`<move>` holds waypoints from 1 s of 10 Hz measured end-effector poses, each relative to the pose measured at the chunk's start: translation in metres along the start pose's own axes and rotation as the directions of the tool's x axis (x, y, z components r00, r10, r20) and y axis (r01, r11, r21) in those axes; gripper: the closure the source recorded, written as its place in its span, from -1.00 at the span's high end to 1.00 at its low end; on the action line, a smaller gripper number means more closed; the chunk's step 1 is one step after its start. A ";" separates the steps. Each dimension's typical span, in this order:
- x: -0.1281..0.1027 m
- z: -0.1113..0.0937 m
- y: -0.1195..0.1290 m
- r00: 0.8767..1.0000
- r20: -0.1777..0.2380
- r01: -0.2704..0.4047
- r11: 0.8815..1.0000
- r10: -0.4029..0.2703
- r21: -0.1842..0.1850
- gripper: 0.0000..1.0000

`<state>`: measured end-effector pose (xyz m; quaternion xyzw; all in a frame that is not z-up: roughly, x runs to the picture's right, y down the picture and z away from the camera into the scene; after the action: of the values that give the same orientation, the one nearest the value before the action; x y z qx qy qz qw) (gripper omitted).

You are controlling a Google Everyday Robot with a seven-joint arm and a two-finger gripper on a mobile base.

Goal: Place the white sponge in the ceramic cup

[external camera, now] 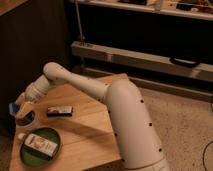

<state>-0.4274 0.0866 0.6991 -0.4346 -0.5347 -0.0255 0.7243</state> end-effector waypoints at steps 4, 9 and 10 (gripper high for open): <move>0.005 0.000 0.005 1.000 -0.016 0.008 1.000 -0.008 0.000 -1.00; 0.013 0.002 0.010 0.997 -0.072 -0.005 1.000 0.006 0.008 -0.49; 0.013 0.002 0.011 0.997 -0.079 -0.007 1.000 0.008 0.012 -0.24</move>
<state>-0.4182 0.1005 0.7036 -0.4311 -0.5042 -0.0369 0.7474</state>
